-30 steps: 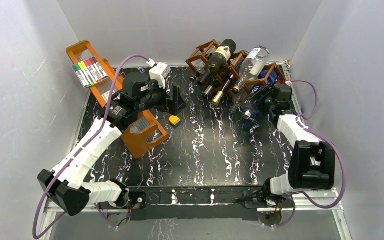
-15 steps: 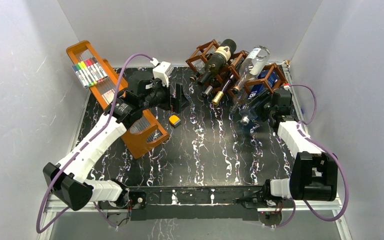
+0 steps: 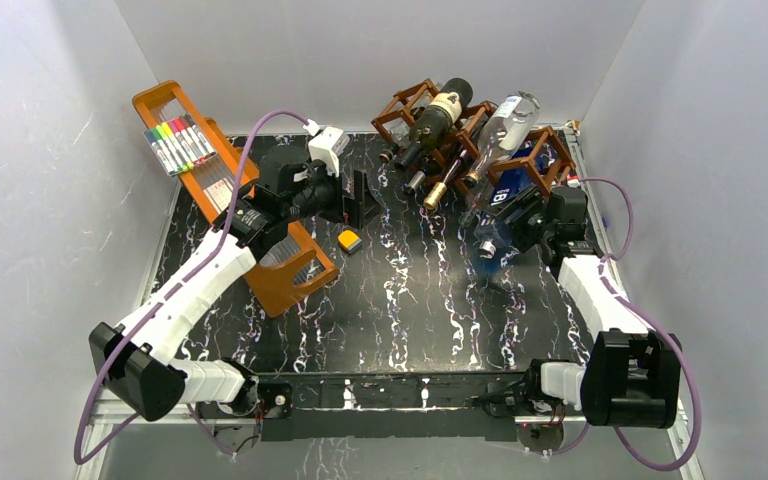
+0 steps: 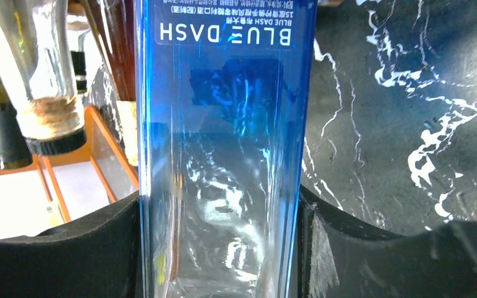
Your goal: Take the wine bottle off the wine rack
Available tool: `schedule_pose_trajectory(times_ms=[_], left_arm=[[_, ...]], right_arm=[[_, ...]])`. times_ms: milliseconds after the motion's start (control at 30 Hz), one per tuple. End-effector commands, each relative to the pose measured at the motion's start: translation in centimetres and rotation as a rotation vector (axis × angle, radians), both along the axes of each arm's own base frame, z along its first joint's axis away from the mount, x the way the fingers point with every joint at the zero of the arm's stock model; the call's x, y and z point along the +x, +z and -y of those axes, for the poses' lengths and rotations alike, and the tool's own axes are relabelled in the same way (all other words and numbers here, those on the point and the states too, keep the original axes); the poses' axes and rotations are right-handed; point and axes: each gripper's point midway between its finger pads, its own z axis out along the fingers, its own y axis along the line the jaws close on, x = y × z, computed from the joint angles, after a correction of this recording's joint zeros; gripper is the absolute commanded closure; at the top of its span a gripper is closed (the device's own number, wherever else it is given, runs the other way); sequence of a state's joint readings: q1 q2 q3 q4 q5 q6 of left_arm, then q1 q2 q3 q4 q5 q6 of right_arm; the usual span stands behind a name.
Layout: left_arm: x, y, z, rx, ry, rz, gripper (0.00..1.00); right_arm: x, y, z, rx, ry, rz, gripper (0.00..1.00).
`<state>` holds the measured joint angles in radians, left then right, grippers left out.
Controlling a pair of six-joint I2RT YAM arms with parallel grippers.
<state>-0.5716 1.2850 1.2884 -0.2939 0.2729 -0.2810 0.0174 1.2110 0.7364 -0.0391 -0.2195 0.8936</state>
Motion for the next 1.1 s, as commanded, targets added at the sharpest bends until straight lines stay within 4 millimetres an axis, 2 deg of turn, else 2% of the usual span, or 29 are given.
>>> schedule_pose_trajectory(times_ms=[0,400,767,967,1067], left_arm=[[-0.3,1.1,0.3,-0.038,-0.021,0.032,0.02],[-0.4,0.4,0.7,-0.047,-0.040,0.032,0.02],[-0.2,0.2,1.1,-0.052,-0.057,0.038,0.02],[0.0,-0.2,1.4,-0.050,-0.067,0.030,0.02],[0.0,-0.3,1.5,-0.050,-0.069,0.031,0.02]], right_arm=[[-0.3,6.8,-2.9,0.072,0.147,0.224,1.00],[-2.8,7.6,-3.7,0.140,0.173,0.197,1.00],[-6.2,9.1,-4.3,0.177,0.209,0.191,1.00],[-8.2,9.0,-4.7,0.179,0.254,0.161,1.00],[-9.0,9.8,-4.7,0.159,0.269,0.195,1.00]])
